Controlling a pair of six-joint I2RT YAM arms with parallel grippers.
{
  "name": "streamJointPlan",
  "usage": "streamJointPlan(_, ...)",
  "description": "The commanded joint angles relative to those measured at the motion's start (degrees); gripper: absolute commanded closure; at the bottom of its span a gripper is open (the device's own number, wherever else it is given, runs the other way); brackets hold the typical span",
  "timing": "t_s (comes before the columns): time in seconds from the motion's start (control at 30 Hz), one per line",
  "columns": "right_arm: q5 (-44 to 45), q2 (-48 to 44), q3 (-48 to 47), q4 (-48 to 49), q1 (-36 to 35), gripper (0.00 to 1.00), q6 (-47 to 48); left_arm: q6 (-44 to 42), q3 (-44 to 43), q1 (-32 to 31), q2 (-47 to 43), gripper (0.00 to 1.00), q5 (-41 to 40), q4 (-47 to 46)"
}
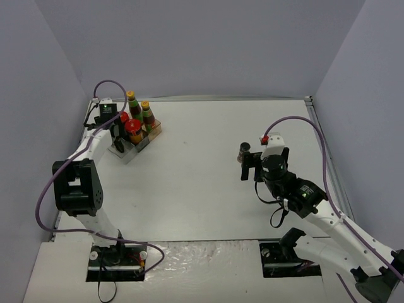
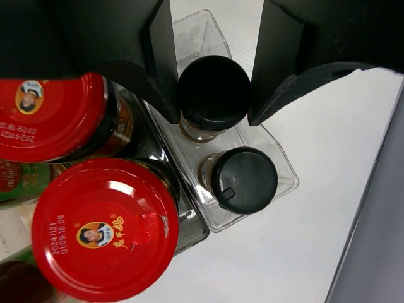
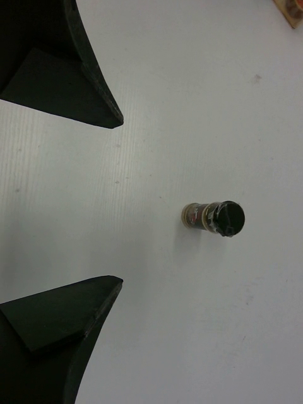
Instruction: Organize the condiment bottles
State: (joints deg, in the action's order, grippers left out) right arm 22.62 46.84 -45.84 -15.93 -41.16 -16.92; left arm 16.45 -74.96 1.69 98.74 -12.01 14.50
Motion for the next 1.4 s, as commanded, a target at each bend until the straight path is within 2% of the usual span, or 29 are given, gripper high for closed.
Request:
streamJointPlan(0.0,-0.47,4.18,-1.46,5.36,2.25,0.0,-1.25,-0.12,-3.11,0.23,-0.58,0.69,-1.35,-3.22)
streamJointPlan(0.13,-4.22,7.45,-0.74,9.21,4.48,0.0,-1.18,0.25,-3.18,0.16,-0.3,0.54,-0.74,-3.08)
streamJointPlan(0.37,-8.19,13.88,-2.4,12.5,8.36,0.0,0.31,0.43,-3.09,0.25,-1.7,0.19,-0.29,-1.33)
streamJointPlan(0.43,-9.09,15.46,-3.11,13.36,9.59,0.0,0.99,0.67,-2.97,0.22,-2.98,0.14,-0.27,0.0)
streamJointPlan(0.5,-9.65,16.66,-3.11,14.0,10.85,0.0,1.28,0.88,-2.63,0.16,-4.13,0.13,-0.2,0.81)
streamJointPlan(0.63,-15.42,22.41,-3.37,17.89,16.29,0.0,1.02,2.09,0.86,0.16,-12.87,0.09,0.63,4.79)
streamJointPlan(0.9,-17.24,33.65,-5.92,24.34,19.94,0.02,1.07,0.15,13.25,0.07,-37.45,0.06,9.63,10.44)
streamJointPlan(0.97,-17.61,36.38,-7.13,25.87,20.27,0.05,1.54,-0.45,19.24,-0.04,-43.61,0.05,13.95,11.27)
streamJointPlan(1.03,-18.38,39.46,-8.56,27.45,20.49,0.09,2.34,-0.43,22.94,-0.19,-50.64,0.04,15.85,12.28)
streamJointPlan(1.13,-19.27,43.35,-10.6,27.99,20.39,0.2,3.61,-0.17,29.3,-0.19,-58.79,0.03,18.54,13.02)
streamJointPlan(1.23,-20.92,45.28,-10.88,31.38,20.3,0.44,5.0,-0.26,34.36,-0.21,-64.25,0.03,19.99,12.91)
streamJointPlan(1.37,-21.92,47.66,-11.72,32.83,19.14,0.73,6.16,-0.22,35.6,-0.63,-67.09,0.03,20.97,12.35)
